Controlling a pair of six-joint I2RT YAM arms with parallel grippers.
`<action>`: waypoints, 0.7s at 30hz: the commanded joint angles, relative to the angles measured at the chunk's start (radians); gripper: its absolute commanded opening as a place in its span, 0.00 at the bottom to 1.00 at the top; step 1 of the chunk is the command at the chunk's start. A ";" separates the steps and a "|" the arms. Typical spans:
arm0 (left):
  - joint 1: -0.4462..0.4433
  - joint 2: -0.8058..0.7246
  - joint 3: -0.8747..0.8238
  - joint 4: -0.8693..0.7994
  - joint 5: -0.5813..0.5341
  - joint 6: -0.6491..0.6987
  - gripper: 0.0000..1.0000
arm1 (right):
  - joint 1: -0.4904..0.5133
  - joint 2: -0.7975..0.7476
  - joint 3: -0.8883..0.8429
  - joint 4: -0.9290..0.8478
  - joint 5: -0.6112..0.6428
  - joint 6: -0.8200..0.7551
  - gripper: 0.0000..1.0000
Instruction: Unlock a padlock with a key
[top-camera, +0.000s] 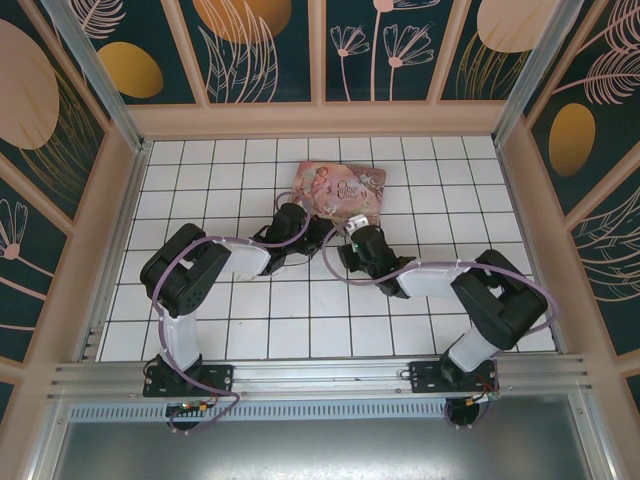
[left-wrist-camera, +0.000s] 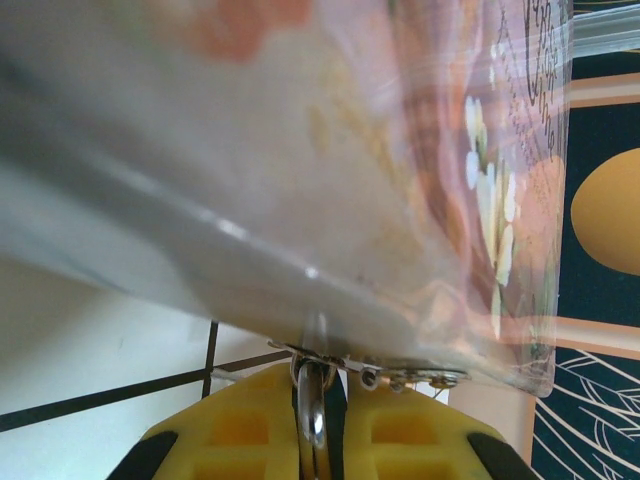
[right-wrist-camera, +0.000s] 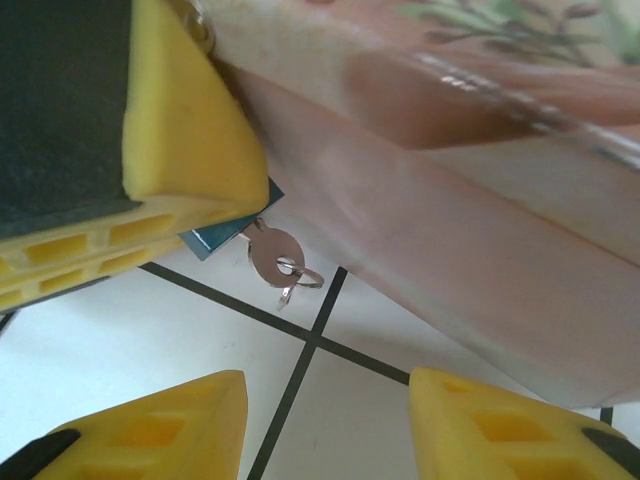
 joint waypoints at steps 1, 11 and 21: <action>-0.009 -0.014 0.017 -0.005 0.063 -0.020 0.00 | 0.016 0.032 0.040 0.017 0.125 -0.065 0.45; -0.009 -0.012 0.019 -0.005 0.065 -0.020 0.00 | 0.025 0.098 0.105 0.040 0.201 -0.120 0.40; -0.009 -0.017 0.012 -0.003 0.066 -0.021 0.00 | 0.025 0.165 0.156 0.070 0.254 -0.147 0.35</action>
